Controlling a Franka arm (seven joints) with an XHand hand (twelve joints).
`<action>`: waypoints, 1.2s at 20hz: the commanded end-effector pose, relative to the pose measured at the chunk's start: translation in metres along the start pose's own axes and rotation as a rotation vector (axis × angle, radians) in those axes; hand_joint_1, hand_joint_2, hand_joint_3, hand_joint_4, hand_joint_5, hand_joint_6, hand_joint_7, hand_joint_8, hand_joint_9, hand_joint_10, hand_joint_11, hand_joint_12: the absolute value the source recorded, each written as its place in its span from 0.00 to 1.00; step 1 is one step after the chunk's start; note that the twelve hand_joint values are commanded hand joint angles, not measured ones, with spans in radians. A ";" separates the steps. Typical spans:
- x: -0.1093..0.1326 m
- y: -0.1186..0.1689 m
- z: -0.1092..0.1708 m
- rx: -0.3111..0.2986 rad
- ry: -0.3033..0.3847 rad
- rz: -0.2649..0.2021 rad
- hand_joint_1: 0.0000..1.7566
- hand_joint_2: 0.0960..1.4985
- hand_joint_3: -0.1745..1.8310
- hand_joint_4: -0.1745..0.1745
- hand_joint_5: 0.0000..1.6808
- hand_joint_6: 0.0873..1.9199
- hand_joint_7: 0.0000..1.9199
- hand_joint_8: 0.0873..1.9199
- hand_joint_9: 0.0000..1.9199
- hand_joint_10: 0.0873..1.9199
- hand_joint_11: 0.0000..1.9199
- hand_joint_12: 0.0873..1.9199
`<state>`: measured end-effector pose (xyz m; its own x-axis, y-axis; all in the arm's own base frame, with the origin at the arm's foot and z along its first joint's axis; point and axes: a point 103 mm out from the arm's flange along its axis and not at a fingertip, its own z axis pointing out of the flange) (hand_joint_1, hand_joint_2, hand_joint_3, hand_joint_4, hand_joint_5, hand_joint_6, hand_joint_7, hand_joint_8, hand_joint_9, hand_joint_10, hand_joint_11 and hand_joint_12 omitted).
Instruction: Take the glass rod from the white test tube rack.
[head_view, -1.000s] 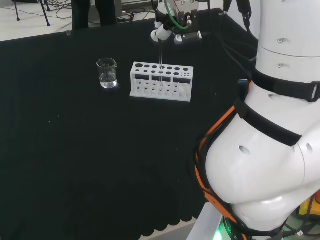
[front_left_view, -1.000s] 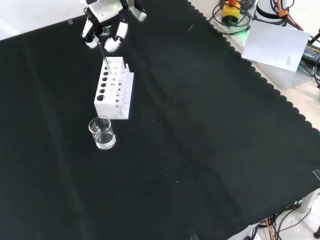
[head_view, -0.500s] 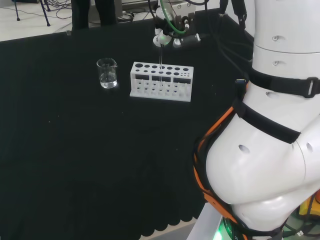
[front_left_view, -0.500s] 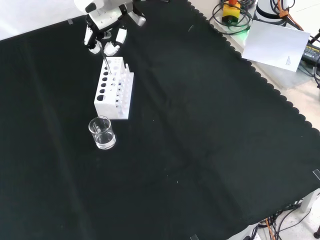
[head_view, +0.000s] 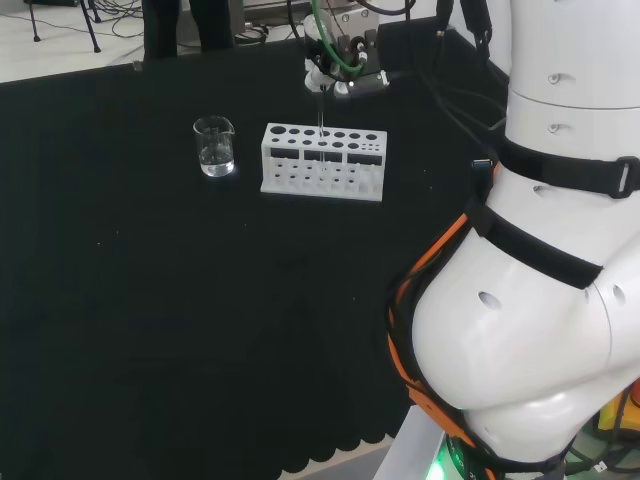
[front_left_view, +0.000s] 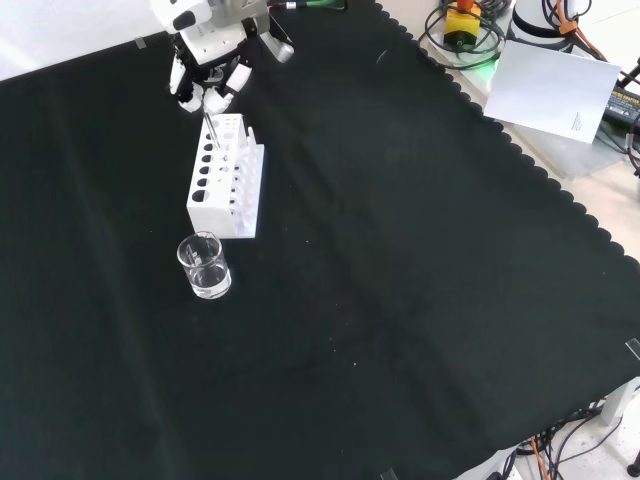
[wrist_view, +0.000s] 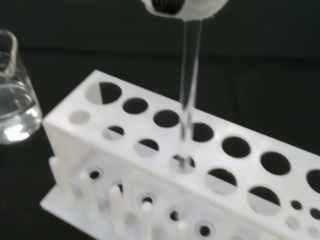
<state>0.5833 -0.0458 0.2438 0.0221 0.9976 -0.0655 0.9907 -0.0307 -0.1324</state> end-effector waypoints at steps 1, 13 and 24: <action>0.008 -0.006 -0.023 -0.160 0.129 -0.060 0.72 0.53 0.38 0.00 0.54 0.50 0.55 0.66 0.83 0.49 0.90 0.40; 0.005 -0.066 -0.075 -0.375 0.261 -0.004 0.74 0.40 0.52 0.00 0.59 0.50 0.59 0.66 0.88 0.40 0.89 0.30; 0.026 -0.093 -0.104 -0.370 0.224 -0.005 0.74 0.39 0.54 0.00 0.61 0.48 0.60 0.66 0.89 0.38 0.90 0.29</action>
<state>0.5151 -0.0232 0.3499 0.0029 0.9846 0.1749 0.9713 -0.0444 0.2337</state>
